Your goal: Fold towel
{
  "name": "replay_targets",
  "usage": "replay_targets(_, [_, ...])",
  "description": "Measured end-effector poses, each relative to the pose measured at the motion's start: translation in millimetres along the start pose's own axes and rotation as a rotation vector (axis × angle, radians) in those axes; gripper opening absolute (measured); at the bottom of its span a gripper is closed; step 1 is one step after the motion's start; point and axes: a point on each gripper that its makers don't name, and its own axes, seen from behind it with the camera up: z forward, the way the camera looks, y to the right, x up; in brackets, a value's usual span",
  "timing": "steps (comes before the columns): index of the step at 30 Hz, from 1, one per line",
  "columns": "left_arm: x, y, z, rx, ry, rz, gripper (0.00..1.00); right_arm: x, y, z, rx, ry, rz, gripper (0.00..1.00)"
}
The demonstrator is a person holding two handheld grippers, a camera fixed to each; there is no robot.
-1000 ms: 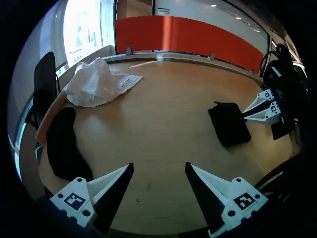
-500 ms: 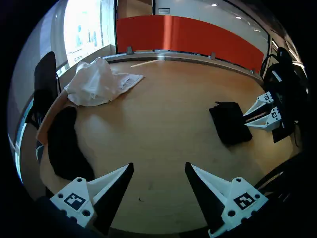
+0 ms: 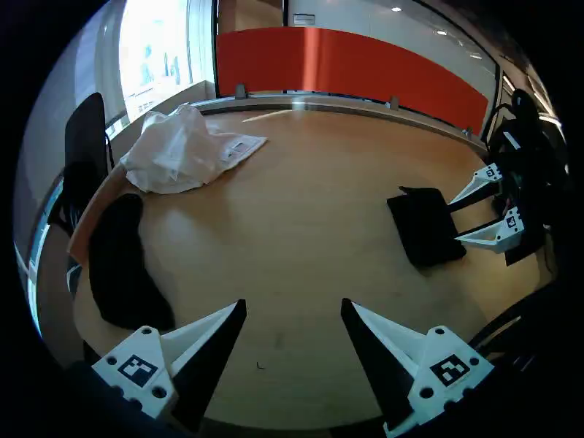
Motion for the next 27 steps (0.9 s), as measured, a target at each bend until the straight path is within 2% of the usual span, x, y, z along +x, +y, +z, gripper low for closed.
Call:
replay_targets(17, [3.1,-0.3,0.3,0.004,0.003,0.014,0.96,-56.8,6.6,-15.1,-0.049,-0.072,0.070,0.77])
replay_targets(27, [2.9,0.7,1.0,0.002,0.003,0.016,0.96,-79.5,6.6,-20.2,-0.065,-0.104,0.095,0.76])
